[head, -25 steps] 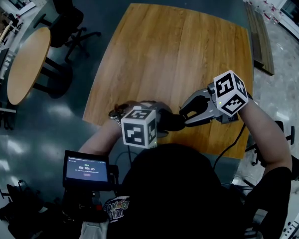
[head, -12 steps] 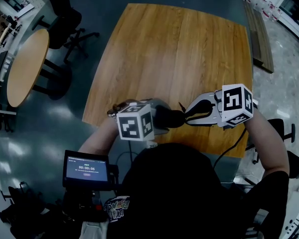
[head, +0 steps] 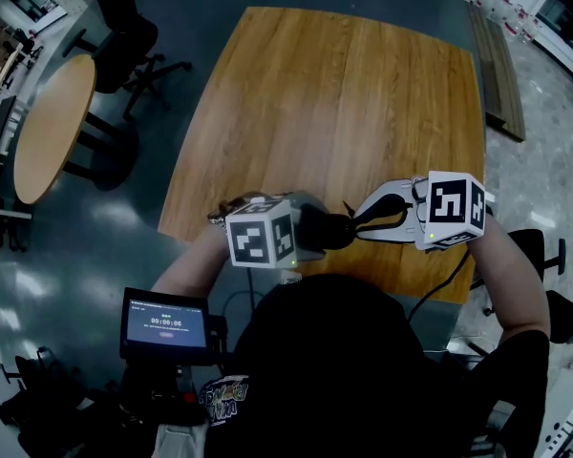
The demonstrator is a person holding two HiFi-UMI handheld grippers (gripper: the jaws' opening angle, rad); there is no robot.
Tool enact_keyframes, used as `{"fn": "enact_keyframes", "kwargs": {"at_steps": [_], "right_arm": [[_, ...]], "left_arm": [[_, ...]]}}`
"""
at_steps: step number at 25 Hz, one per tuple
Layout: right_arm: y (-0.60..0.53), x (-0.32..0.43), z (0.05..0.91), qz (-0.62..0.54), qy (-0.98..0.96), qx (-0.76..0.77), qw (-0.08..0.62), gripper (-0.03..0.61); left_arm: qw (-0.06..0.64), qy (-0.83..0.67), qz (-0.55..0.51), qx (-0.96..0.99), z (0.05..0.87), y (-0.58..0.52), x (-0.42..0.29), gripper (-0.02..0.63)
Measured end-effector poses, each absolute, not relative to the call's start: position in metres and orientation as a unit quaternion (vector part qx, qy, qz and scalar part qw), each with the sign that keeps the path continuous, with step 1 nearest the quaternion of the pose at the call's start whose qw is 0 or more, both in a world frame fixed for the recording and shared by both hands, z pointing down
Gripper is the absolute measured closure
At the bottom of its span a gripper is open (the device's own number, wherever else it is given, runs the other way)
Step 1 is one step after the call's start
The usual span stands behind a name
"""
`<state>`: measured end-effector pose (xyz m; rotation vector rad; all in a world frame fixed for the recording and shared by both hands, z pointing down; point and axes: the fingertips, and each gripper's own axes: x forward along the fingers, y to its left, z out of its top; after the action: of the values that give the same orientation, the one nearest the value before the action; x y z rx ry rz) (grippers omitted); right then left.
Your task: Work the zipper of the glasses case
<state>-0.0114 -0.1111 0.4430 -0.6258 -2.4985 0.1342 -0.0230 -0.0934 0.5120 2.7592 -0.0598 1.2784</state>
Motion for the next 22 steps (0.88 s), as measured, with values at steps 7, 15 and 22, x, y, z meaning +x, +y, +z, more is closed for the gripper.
{"fn": "enact_keyframes", "kwargs": {"at_steps": [7, 15, 22], "right_arm": [[-0.103, -0.007, 0.432, 0.060, -0.929, -0.257, 0.260, 0.540], [-0.106, -0.023, 0.388, 0.047, -0.946, -0.258, 0.189, 0.545], [-0.087, -0.027, 0.377, -0.049, -0.914, -0.307, 0.260, 0.548]], "left_arm": [[0.076, 0.014, 0.397, 0.915, 0.507, -0.082, -0.012, 0.347], [0.229, 0.116, 0.234, 0.938, 0.464, -0.054, 0.000, 0.347], [0.332, 0.228, 0.166, 0.901, 0.434, -0.028, -0.002, 0.345]]}}
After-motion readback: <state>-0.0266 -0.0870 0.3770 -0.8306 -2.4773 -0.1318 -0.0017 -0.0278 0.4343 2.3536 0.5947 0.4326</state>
